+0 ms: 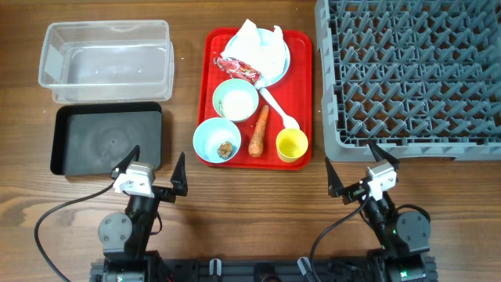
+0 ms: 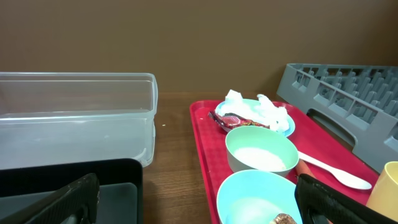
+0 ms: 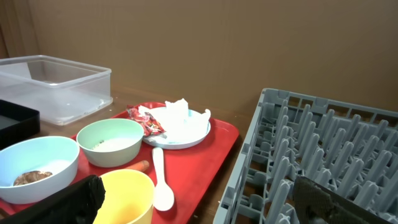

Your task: Sort waste into correct bins and load items into the dishwasher rack

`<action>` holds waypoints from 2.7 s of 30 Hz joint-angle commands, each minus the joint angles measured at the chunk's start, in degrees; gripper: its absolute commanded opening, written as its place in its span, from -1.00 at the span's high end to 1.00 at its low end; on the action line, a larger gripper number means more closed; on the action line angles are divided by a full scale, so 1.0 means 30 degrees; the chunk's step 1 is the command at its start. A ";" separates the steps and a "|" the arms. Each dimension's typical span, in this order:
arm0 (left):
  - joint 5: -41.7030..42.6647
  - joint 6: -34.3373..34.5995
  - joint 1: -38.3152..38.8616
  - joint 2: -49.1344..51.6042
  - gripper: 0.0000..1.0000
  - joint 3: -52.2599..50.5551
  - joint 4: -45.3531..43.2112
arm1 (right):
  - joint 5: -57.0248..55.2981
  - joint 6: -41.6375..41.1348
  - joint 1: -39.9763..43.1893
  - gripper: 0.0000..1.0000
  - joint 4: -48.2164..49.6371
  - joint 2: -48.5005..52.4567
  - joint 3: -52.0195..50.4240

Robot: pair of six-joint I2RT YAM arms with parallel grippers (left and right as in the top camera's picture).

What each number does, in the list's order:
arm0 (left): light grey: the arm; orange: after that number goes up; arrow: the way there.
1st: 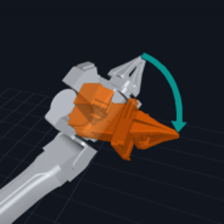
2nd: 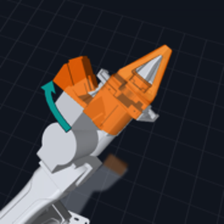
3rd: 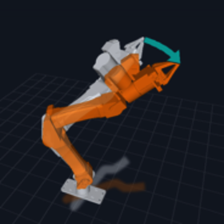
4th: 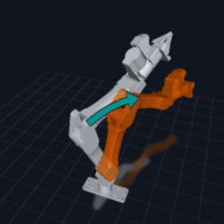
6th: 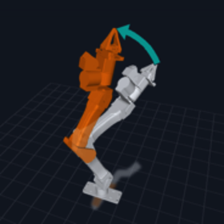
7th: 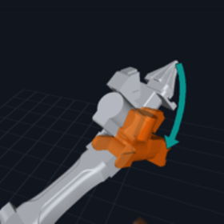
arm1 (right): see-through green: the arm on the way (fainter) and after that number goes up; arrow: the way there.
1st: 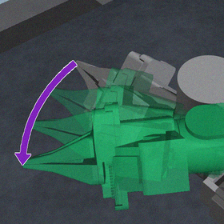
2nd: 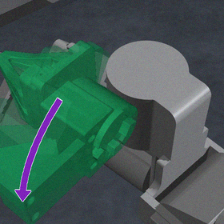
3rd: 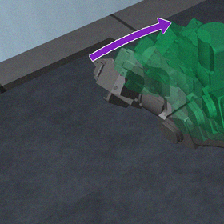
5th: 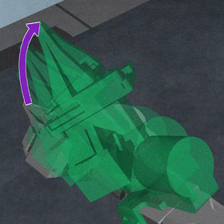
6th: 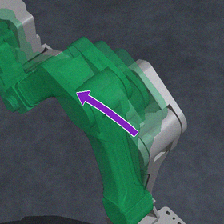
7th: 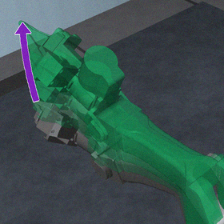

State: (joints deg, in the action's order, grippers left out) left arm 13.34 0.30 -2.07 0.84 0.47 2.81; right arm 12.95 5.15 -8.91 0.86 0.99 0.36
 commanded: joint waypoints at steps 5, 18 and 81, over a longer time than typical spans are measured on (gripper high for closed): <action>-0.0124 0.0051 -0.0117 -0.0022 -1.00 -0.0051 0.0124 | -0.0328 -0.0270 0.0044 -1.00 0.0044 -0.0066 -0.0022; -0.0124 0.0051 -0.0117 -0.0022 -1.00 -0.0051 0.0124 | -0.0328 -0.0277 0.0044 -0.99 0.0044 -0.0066 -0.0022; 0.3191 0.0896 0.0845 2.5026 -1.00 2.8720 1.9875 | 0.3235 -0.3140 0.0044 -0.99 -1.9278 2.0531 2.6243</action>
State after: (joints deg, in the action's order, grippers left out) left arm 22.35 4.62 -1.72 67.75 80.51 59.20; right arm 20.53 -3.90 -8.91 -52.34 54.96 72.36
